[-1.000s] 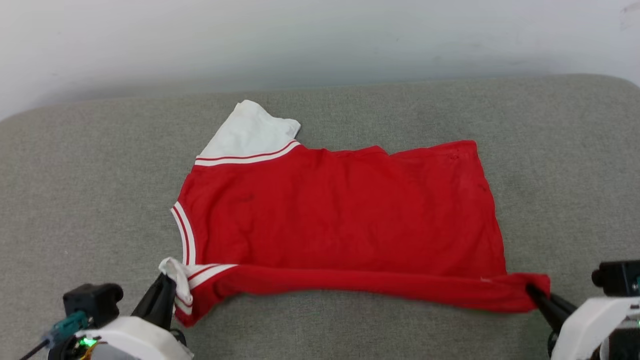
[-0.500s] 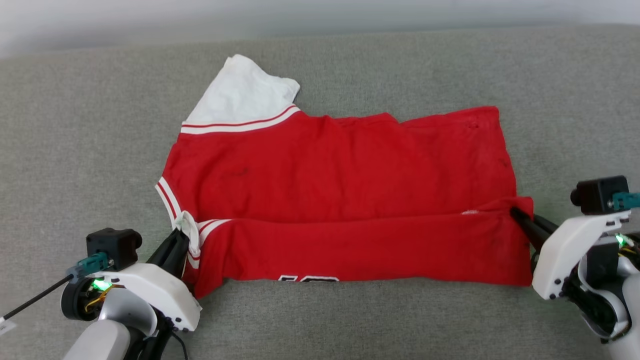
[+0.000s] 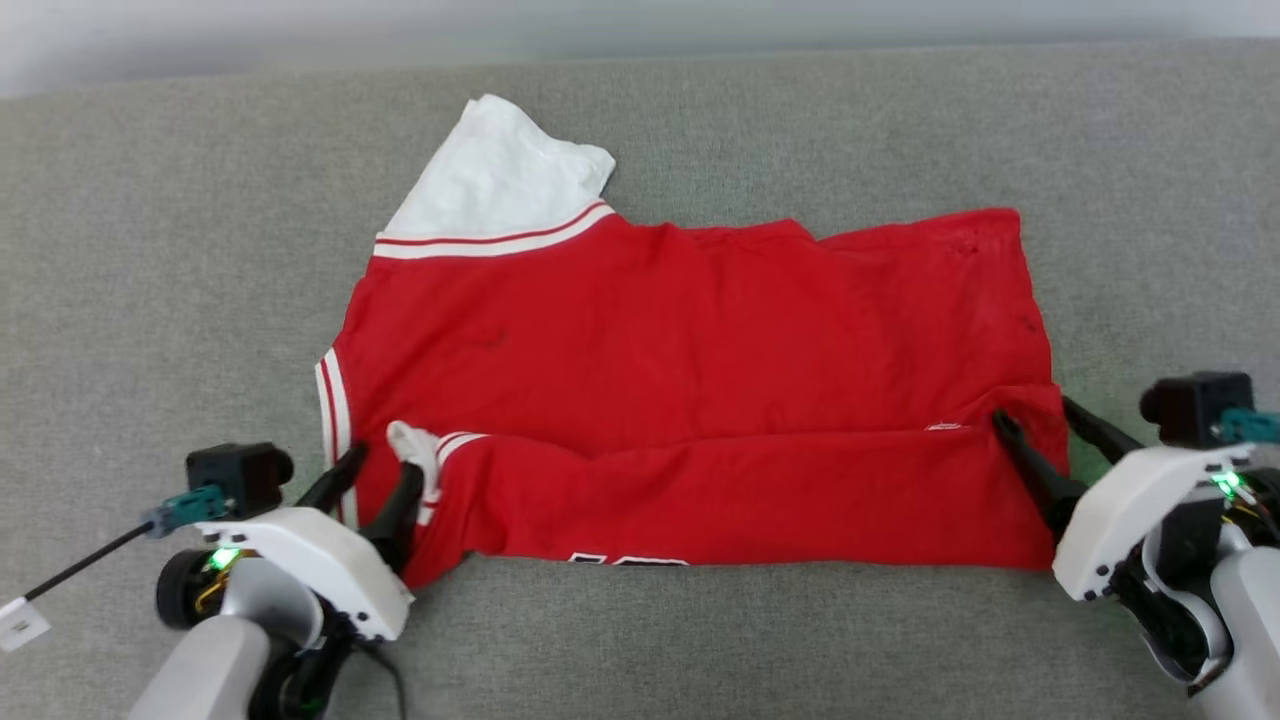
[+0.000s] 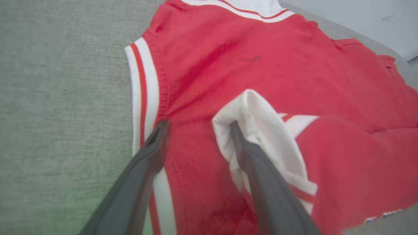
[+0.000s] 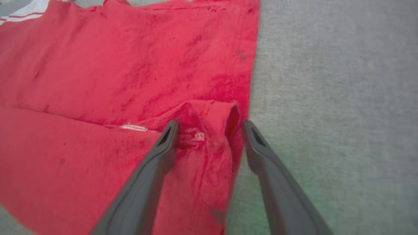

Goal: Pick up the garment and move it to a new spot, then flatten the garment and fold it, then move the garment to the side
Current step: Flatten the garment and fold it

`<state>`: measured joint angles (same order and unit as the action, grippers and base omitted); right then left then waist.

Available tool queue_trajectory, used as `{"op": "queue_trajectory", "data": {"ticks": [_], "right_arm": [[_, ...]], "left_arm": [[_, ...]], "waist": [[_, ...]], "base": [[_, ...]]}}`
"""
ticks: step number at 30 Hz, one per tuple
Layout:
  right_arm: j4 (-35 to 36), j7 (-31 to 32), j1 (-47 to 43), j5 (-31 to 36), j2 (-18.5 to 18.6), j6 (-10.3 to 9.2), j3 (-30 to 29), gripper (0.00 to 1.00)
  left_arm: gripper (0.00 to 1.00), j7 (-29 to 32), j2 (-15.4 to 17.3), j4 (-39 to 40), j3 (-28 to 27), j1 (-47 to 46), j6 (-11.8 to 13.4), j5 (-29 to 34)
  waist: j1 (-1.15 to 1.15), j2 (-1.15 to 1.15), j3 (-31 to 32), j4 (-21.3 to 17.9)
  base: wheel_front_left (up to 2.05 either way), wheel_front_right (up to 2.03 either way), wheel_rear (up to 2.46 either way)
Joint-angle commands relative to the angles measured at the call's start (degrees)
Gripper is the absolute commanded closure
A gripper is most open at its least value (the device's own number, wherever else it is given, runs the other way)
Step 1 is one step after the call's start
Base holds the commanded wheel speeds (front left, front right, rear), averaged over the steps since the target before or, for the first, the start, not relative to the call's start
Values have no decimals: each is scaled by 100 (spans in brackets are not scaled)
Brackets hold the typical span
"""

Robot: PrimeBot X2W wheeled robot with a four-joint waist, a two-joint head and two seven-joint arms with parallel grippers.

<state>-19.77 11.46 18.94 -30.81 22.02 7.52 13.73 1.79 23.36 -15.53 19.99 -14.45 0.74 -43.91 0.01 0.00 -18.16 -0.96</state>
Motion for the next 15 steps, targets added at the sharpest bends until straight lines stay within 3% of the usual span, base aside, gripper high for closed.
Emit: {"op": "queue_trajectory", "data": {"ticks": [1,9,15], "right_arm": [[42,-267,-122,21,63,-5,-34,0],[515,-1281,-574,413,-39,-5,-435,0],[1317,-1539,-1053,821,-311,-5,-917,0]], "left_arm": [[0,53,111,-94,-74,161,63,-83],[0,406,565,417,-401,426,243,-343],[0,974,1069,1197,-600,632,432,-508]], "waist": [[-1,0,160,4],[-1,0,658,-99],[-1,0,910,-203]], "base": [[0,0,0],[0,0,0],[0,0,0]]}}
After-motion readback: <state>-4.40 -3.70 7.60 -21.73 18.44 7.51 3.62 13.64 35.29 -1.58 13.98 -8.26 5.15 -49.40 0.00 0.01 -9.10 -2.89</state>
